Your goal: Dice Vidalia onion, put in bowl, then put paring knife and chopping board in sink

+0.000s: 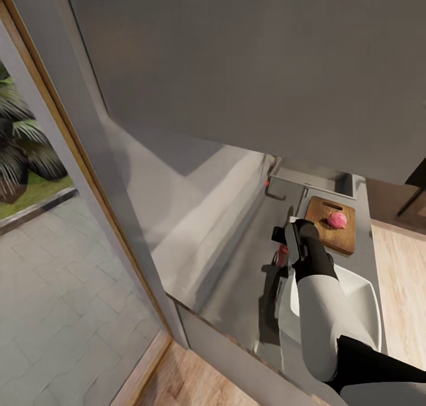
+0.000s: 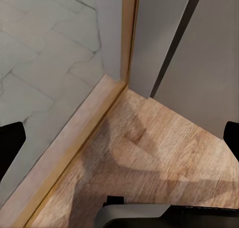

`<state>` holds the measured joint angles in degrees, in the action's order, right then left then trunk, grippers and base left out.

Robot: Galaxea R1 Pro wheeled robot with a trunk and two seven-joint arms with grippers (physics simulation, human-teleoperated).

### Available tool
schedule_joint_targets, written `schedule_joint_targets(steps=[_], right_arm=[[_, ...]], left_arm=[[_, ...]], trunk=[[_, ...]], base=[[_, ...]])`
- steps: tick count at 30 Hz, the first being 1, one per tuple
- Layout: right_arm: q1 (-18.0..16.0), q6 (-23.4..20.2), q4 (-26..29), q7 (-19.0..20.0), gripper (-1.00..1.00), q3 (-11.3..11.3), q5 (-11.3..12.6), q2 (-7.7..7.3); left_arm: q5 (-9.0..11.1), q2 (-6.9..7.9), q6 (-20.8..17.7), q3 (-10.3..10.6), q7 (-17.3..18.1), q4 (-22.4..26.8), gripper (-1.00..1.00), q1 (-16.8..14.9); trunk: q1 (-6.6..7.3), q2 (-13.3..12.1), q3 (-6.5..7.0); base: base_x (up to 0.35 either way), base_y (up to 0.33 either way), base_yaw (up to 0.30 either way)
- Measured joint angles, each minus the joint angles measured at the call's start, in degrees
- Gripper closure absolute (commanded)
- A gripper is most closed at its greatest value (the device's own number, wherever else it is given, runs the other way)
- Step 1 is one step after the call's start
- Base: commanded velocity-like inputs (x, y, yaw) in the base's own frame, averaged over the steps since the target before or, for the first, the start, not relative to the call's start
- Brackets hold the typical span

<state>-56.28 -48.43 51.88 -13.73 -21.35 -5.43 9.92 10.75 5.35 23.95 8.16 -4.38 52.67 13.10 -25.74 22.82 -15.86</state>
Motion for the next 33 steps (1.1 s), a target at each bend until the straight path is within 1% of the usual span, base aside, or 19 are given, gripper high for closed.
schedule_joint_targets(steps=[1, 4, 6, 7, 8, 13, 19, 25, 27, 29, 31, 33], right_arm=[[0.0, 0.0, 0.1, 0.0, 1.00, 0.1, 0.0, 0.00], [0.0, 0.0, 0.5, 0.1, 1.00, 2.4, 0.1, 0.00], [0.0, 0.0, 1.0, 0.0, 1.00, 4.7, 0.1, 0.00], [0.0, -0.1, 1.9, 0.0, 1.00, 6.9, 0.2, 0.00], [0.0, -0.1, 2.1, 0.0, 1.00, 7.3, 0.1, 0.00], [0.0, -0.1, 2.5, 0.0, 1.00, 7.8, 0.1, 0.01], [0.0, -0.1, 2.5, 0.0, 1.00, 8.0, 0.1, 0.01], [0.0, -0.1, 2.8, 0.0, 1.00, 8.2, 0.0, 0.01], [0.0, -0.1, 3.4, 0.0, 1.00, 8.7, 0.1, 0.01], [0.0, -0.1, 4.7, 0.0, 1.00, 9.9, 0.1, 0.01], [0.0, -0.3, 6.8, -0.1, 1.00, 11.2, 0.0, 0.01], [0.0, -0.5, 9.0, -0.1, 1.00, 12.0, 0.0, 0.01]], left_arm=[[0.0, 0.00, 0.0, 0.0, 0.0, 0.0, -1.00, 0.0], [0.0, 0.00, 0.0, 0.0, 0.0, 0.1, -1.00, 0.0], [0.0, 0.00, 0.0, 0.0, 0.0, 0.2, -1.00, 0.0], [0.0, 0.00, 0.0, 0.0, 0.0, 0.2, -1.00, 0.0], [0.0, 0.00, 0.0, 0.0, 0.0, 0.2, -1.00, 0.0], [0.0, 0.00, 0.0, 0.0, 0.0, 0.3, -1.00, 0.0], [0.0, 0.00, 0.0, 0.0, 0.0, 0.2, -1.00, 0.0], [0.0, 0.00, 0.0, 0.0, 0.0, 0.0, -1.00, 0.0], [0.0, 0.00, 0.0, 0.0, 0.0, 0.0, -1.00, 0.0], [0.0, 0.00, 0.0, 0.0, 0.0, -0.1, -1.00, 0.0], [0.0, 0.00, 0.0, 0.0, 0.0, -0.1, -1.00, 0.0], [0.0, 0.00, 0.0, 0.0, 0.0, -0.1, -1.00, 0.0]], trunk=[[0.00, 0.0, 0.09], [0.00, 0.0, 0.36], [0.00, 0.0, 0.55], [0.00, 0.0, 0.64], [0.00, 0.0, 0.73], [-0.02, 0.0, 1.19], [-0.02, 0.0, 1.70], [0.00, 0.0, 2.16], [0.00, 0.0, 2.31], [0.00, 0.0, 2.48], [0.00, 0.0, 2.65], [0.00, 0.0, 2.83]], base=[[0.000, 0.000, 0.000], [0.000, 0.000, 0.000], [0.000, 0.000, 0.000], [-0.005, 0.000, 0.000], [-0.016, 0.000, 0.000], [-0.145, 0.000, 0.051], [-0.240, 0.000, 0.156], [-0.059, 0.000, 0.187], [-0.009, 0.000, 0.146], [-0.004, 0.000, 0.103], [-0.002, 0.000, 0.053], [-0.001, 0.000, 0.022]])
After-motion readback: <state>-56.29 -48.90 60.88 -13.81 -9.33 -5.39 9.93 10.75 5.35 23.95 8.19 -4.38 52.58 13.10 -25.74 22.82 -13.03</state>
